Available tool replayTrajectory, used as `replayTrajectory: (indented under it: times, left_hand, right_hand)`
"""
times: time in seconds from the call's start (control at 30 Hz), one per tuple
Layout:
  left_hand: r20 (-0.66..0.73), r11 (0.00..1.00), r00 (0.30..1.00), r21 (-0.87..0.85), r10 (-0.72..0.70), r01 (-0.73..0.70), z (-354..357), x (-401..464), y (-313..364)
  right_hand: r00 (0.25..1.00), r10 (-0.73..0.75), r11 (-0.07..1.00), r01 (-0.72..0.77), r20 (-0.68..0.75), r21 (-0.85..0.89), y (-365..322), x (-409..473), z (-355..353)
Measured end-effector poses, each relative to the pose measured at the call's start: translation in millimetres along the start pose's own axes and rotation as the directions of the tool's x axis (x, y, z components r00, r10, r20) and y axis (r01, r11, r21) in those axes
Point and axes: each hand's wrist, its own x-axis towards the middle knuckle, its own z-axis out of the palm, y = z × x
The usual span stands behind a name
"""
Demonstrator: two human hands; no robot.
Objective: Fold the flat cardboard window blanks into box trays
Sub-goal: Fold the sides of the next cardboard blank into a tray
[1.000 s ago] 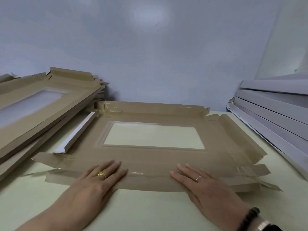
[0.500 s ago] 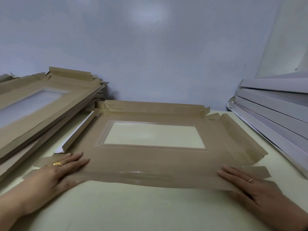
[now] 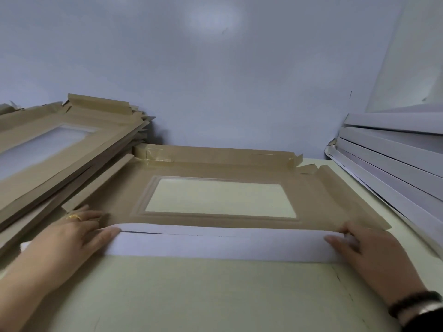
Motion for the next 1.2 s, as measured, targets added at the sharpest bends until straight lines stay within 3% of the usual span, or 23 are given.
replayTrajectory:
  times: [0.1, 0.3, 0.37, 0.43, 0.53, 0.6, 0.7, 0.9, 1.2]
  left_hand:
    - [0.029, 0.989, 0.999, 0.148, -0.036, 0.032, 1.3, 4.4, 10.9]
    - [0.025, 0.976, 0.995, 0.198, -0.097, 0.090, -0.9, 3.0, 26.4]
    - [-0.020, 0.991, 1.000, 0.134, 0.022, -0.019, -0.7, 1.5, 40.9]
    - [0.011, 0.975, 0.975, 0.024, 0.220, -0.220, 1.6, 0.8, 62.2]
    - [0.046, 0.896, 0.911, -0.204, 0.410, -0.393, 11.7, -2.9, 104.9]
    - [0.092, 0.834, 0.853, -0.285, 0.514, -0.472, 25.4, -6.7, 131.3]
    - [0.220, 0.854, 0.833, -0.248, 0.508, -0.456, 36.2, -6.8, 143.6]
    - [0.262, 0.873, 0.850, -0.313, 0.458, -0.374, 26.7, -2.3, 102.8]
    - [0.213, 0.857, 0.908, -0.460, 0.360, -0.231, 7.0, -0.1, 33.1]
  right_hand:
    - [1.000, 0.024, 0.999, -0.024, -0.018, -0.048, -4.1, 4.6, 2.4]
    - [0.999, 0.006, 0.993, -0.001, 0.039, -0.116, -4.6, 7.5, 5.1]
    - [0.995, -0.047, 0.985, 0.061, 0.089, -0.162, -11.2, 8.4, 7.4]
    - [0.973, -0.217, 0.965, 0.226, 0.080, -0.129, -31.9, 6.3, 12.8]
    - [0.858, -0.509, 0.856, 0.513, 0.075, -0.061, -74.8, -2.8, 26.1]
    - [0.804, -0.568, 0.821, 0.568, 0.178, 0.055, -96.1, -6.4, 36.3]
    - [0.768, -0.575, 0.818, 0.544, 0.283, 0.184, -98.2, -5.6, 48.4]
    - [0.791, -0.516, 0.856, 0.484, 0.328, 0.180, -53.1, 1.4, 35.3]
    - [0.932, -0.293, 0.949, 0.257, 0.213, 0.183, 7.6, -2.2, 7.1]
